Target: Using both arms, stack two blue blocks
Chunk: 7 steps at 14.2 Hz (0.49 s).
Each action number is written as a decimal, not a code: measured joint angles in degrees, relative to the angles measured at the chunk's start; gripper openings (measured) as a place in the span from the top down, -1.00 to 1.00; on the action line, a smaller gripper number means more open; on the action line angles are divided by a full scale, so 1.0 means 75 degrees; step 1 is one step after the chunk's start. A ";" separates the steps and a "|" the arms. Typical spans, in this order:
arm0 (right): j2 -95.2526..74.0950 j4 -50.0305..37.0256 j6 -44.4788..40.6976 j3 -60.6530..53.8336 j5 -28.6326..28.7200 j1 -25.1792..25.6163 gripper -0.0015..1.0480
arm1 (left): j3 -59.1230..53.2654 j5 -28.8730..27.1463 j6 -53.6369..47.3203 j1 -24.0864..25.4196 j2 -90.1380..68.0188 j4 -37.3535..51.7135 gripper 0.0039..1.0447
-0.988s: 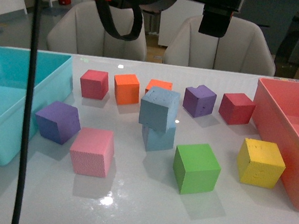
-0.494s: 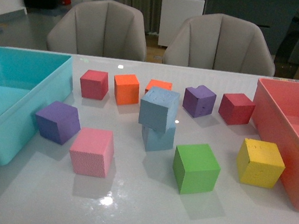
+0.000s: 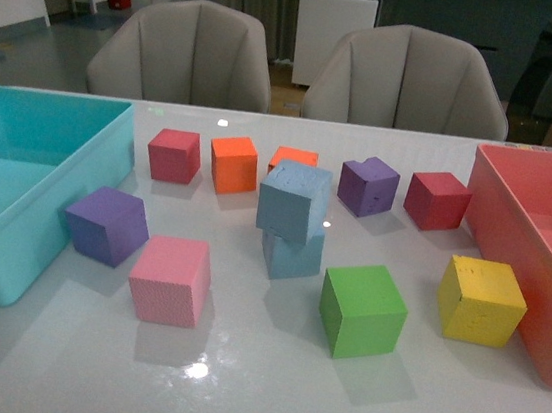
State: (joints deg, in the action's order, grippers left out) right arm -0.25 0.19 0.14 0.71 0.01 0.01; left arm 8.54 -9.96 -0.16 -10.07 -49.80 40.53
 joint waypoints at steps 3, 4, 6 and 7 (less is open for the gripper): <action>0.0000 0.0000 0.0000 0.0003 0.0000 0.0000 -0.87 | -0.0347 0.0309 0.0000 0.0356 0.0781 -0.0393 0.97; 0.0000 0.0000 0.0000 0.0003 0.0000 0.0000 -0.87 | -0.0481 0.0420 0.0000 0.0478 0.1093 -0.0592 0.97; 0.0000 0.0000 0.0000 0.0000 0.0000 0.0000 -0.87 | -0.0641 0.0586 -0.0003 0.0621 0.1553 -0.0909 0.97; 0.0000 0.0000 0.0000 0.0003 0.0000 0.0000 -0.87 | -0.0702 0.1049 -0.0003 0.0933 0.1801 -0.1099 0.97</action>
State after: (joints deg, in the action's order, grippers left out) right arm -0.25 0.19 0.14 0.73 0.01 0.01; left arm 3.27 -2.09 -0.19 -3.07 -36.29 32.29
